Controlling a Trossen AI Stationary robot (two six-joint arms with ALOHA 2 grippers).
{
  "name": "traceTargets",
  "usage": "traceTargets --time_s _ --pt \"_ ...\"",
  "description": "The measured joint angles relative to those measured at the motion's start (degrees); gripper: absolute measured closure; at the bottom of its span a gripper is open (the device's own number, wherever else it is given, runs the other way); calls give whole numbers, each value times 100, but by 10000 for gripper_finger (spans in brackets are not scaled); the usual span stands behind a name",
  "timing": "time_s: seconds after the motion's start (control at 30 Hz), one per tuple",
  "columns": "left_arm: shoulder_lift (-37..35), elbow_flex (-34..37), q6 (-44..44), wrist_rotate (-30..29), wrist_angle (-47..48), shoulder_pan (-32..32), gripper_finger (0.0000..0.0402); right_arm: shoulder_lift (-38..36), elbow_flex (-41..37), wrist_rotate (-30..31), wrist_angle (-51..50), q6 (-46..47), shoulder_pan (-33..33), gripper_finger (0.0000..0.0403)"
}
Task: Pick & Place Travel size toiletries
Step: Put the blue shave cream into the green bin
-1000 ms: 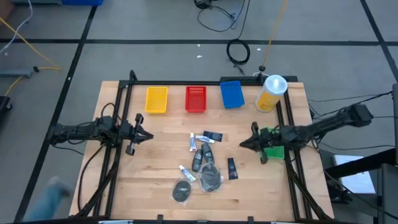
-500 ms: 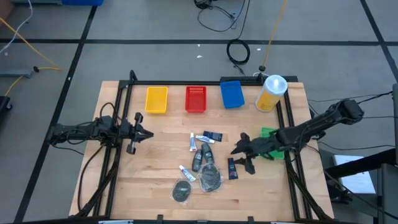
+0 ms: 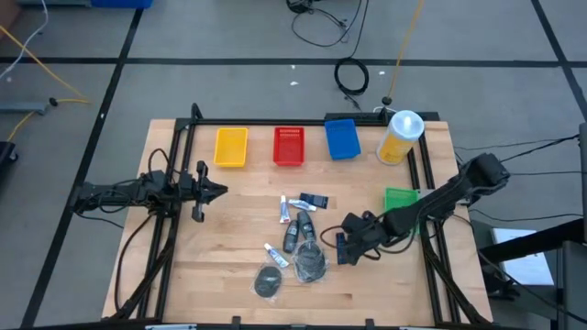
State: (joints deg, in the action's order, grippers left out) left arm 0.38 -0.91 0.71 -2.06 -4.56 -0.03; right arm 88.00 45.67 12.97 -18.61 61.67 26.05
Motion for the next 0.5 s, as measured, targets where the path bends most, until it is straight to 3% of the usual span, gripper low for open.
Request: traceTargets --time_s 0.27,0.5 --pt "-2 0 96 -3 -2 0 376 477 4 1014 619 -286 202 153" --pt "-2 0 394 -110 0 0 376 837 10 1144 912 -644 220 179"
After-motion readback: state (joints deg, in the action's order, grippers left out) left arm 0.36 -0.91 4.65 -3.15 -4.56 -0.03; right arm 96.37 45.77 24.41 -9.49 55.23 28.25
